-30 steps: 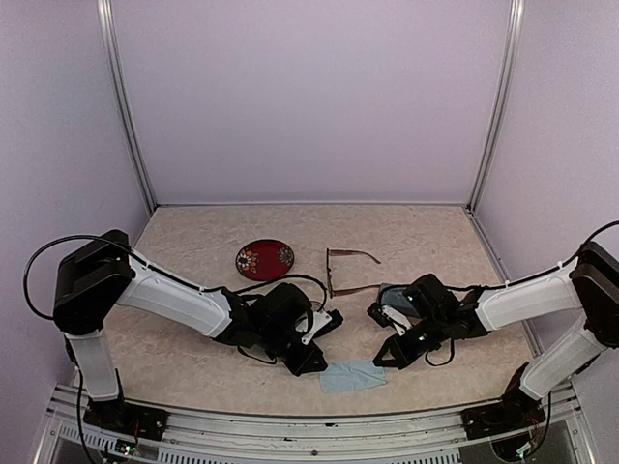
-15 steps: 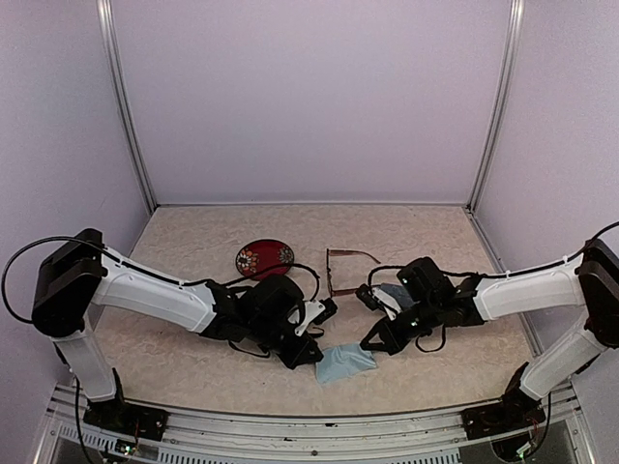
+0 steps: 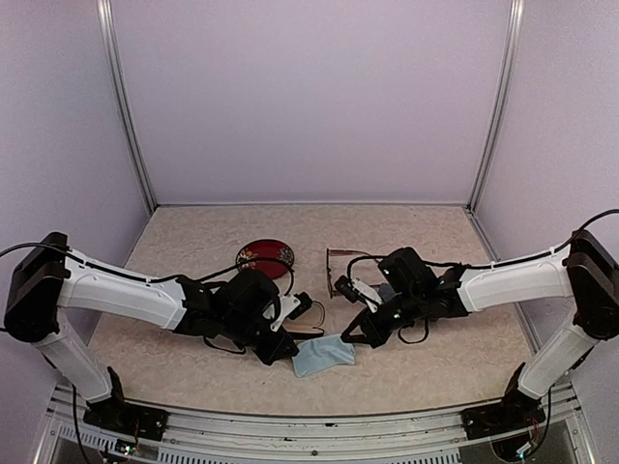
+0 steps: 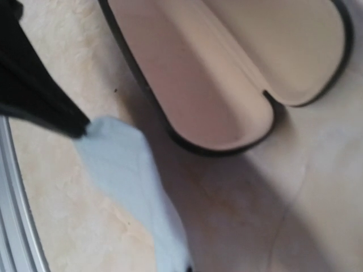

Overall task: Organize the sunglasses
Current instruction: Pick up the folded cleaning cloth from the center of the board, then place the folded cleaning cloth in the sunglasses case.

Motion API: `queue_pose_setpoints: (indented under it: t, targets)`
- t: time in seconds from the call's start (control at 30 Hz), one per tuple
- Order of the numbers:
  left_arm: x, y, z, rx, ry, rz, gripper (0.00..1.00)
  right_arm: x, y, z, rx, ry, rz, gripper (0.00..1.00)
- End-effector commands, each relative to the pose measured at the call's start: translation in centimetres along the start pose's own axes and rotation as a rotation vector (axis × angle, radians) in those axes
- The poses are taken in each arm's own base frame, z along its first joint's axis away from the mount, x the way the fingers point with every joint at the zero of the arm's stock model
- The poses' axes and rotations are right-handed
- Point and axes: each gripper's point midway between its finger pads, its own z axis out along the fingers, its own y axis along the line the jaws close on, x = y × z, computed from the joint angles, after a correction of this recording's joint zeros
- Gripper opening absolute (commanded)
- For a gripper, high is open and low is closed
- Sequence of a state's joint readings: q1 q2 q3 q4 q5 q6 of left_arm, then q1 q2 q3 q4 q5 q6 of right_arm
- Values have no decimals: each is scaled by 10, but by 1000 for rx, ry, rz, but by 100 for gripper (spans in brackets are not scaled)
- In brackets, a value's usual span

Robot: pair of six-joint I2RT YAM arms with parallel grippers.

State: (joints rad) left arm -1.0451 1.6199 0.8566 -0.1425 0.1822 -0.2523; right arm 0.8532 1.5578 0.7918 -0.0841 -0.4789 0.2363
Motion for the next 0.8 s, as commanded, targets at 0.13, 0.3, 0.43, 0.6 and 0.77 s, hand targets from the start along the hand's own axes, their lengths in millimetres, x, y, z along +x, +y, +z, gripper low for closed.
queue_pose_setpoints:
  t: [0.13,0.3,0.43,0.6,0.77]
  targets:
    - [4,36,-41,-111,-23,-21,0,-31,21,21,-52,-45,-67,0]
    - [0,59,-60,-167,-47,-53,0,-51,23,32,-56,-83,-70,0]
    - [-16,72,-73,-189,-89,-76,0,-63,21,39,-50,-95,-78,0]
    - [-19,93,-79,-239,-92,-107,0,-73,14,49,-22,-84,-85,0]
    - [-20,102,-75,-246,-92,-132,0,-80,7,54,1,-95,-82,0]
